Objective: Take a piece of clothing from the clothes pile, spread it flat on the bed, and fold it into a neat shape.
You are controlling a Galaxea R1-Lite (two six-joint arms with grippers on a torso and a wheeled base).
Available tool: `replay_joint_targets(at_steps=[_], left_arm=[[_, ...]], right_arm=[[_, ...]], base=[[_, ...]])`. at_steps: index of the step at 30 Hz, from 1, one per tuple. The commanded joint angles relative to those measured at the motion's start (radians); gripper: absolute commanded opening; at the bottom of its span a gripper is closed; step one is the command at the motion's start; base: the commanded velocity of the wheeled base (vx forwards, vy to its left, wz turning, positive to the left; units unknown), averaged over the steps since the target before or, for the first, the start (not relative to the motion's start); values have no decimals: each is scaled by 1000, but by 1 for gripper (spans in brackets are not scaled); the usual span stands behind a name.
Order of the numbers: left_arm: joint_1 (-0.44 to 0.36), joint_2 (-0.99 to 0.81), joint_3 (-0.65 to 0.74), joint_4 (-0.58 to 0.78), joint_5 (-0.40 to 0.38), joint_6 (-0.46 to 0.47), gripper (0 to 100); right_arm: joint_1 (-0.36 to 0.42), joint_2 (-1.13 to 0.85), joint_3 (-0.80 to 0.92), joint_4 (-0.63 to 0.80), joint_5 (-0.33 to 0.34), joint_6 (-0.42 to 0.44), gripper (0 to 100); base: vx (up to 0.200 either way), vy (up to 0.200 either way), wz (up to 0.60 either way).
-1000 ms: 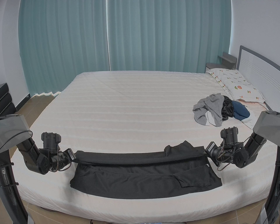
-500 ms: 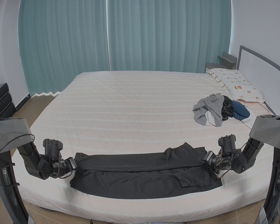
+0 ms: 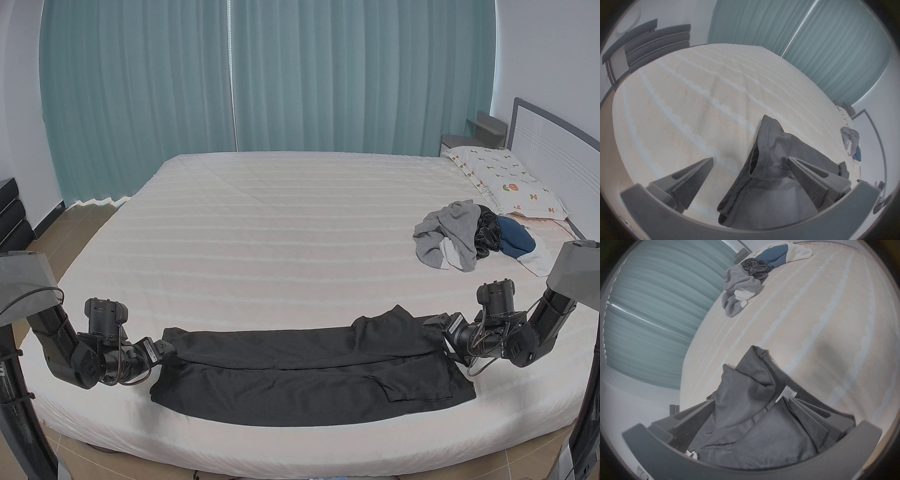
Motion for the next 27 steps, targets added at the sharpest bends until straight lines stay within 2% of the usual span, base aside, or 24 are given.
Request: replay_joint_targets(at_steps=[1,9,14,18,20,22,27], left_arm=[[30,-42,74,-2,-51,-6,100],[43,-33,124,-4,-130,-3,100],[111,-36,86,-22,-134,-15,100],[145,-51,49,-83,-142,-138,100],[161,-51,46,-108,-150,-158,100],[181,-51,45,-116,-176,-159,100],[175,-54,85,-109,-246,-141,100]], right_arm=[[-24,-44,30,-4,22,9,100],[-45,-45,56,-5,57,9,100],[-47,-45,67,-5,74,9,100],[-45,-45,68,-5,74,9,100],[-45,-45,68,-5,74,9,100],[-45,-44,68,-5,74,9,100],[-44,-42,74,-5,75,9,100]], base=[[0,0,0],[0,0,0],[0,0,0],[0,0,0],[0,0,0],[0,0,0],[0,0,0]])
